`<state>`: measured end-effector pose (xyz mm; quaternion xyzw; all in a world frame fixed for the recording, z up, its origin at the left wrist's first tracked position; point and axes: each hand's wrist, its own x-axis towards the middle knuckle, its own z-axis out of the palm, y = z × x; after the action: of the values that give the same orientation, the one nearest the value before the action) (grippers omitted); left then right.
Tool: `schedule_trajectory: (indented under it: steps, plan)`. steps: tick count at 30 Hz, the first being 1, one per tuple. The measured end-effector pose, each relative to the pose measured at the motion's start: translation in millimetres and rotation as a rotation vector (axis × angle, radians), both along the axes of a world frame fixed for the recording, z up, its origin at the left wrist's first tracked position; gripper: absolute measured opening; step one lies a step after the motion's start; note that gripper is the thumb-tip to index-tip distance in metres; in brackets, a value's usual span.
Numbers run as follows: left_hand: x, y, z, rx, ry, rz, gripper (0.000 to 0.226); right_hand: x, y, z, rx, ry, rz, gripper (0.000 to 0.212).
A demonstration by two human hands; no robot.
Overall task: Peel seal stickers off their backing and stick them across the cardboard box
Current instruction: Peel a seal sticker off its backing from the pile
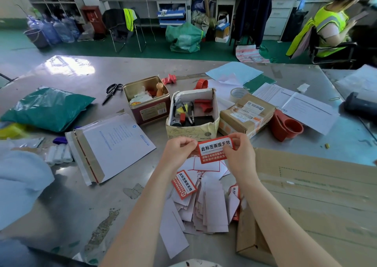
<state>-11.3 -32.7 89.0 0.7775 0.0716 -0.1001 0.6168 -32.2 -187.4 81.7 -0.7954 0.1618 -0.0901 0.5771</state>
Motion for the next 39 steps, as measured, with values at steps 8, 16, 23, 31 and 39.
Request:
schedule_trajectory:
  steps: [8,16,23,31,39]
  plan:
    - [-4.1,9.8,11.6,0.013,0.071,-0.156,0.013,1.3,-0.5,-1.2,0.025,-0.055,-0.024,0.020]
    - [-1.8,4.4,7.6,-0.107,0.088,0.027,0.014,0.9,4.5,-2.6,-0.249,-0.120,0.152,0.033]
    - [0.0,-6.1,6.5,-0.184,0.044,0.030,0.014,-1.8,9.9,-2.1,-0.372,-0.209,0.307,0.031]
    - [-0.4,-6.6,7.9,-0.194,0.001,-0.024,0.016,-3.0,10.4,1.9,-0.359,-0.238,0.282,0.019]
    - [-2.4,-5.9,7.9,-0.165,-0.050,-0.074,0.017,-2.7,9.9,0.5,-0.341,-0.228,0.261,0.018]
